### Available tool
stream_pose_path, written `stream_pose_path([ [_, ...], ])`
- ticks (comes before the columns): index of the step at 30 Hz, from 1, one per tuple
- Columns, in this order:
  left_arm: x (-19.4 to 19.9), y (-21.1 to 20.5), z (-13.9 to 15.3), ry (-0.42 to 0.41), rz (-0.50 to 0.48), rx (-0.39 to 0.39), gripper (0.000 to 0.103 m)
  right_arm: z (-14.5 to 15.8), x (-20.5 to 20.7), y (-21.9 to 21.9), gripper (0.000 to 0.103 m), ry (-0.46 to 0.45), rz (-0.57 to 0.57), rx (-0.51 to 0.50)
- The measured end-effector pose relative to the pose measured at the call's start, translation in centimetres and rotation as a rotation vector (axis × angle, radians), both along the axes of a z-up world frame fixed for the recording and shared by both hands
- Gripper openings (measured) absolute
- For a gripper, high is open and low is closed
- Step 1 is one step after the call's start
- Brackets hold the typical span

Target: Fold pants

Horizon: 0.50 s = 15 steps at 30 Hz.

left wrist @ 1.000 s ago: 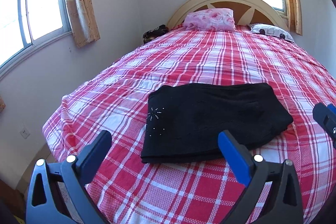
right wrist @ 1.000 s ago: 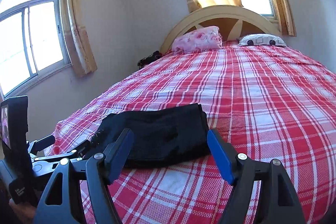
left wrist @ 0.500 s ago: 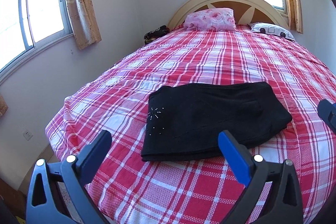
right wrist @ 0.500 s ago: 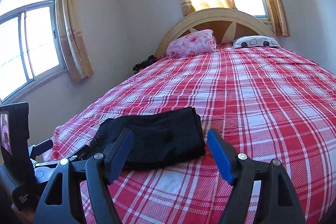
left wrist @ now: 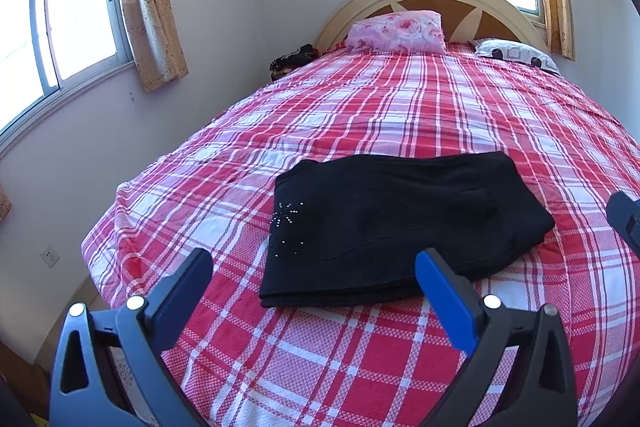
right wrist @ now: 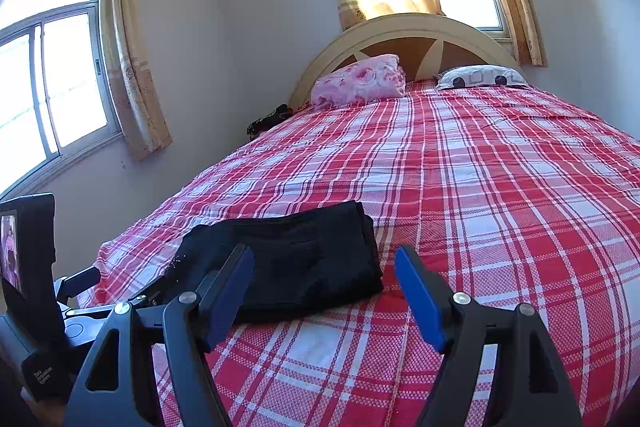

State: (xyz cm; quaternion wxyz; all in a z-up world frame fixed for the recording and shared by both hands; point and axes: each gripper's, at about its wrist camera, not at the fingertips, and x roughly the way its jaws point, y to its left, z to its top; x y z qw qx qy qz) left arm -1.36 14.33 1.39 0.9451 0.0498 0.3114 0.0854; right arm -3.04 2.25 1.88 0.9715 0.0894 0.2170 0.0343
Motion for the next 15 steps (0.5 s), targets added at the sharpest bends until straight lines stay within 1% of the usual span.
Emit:
stream_pose_path([
  [13,0.33,-0.52,-0.05,0.012,-0.011,-0.007,0.103,-0.19,-0.04,-0.69,0.075,0.003,-0.013,-0.002],
  [15,0.25,-0.75,-0.05,0.002,-0.013,0.000,0.103,-0.21,-0.13,-0.82,0.075,0.003,-0.015,0.001],
])
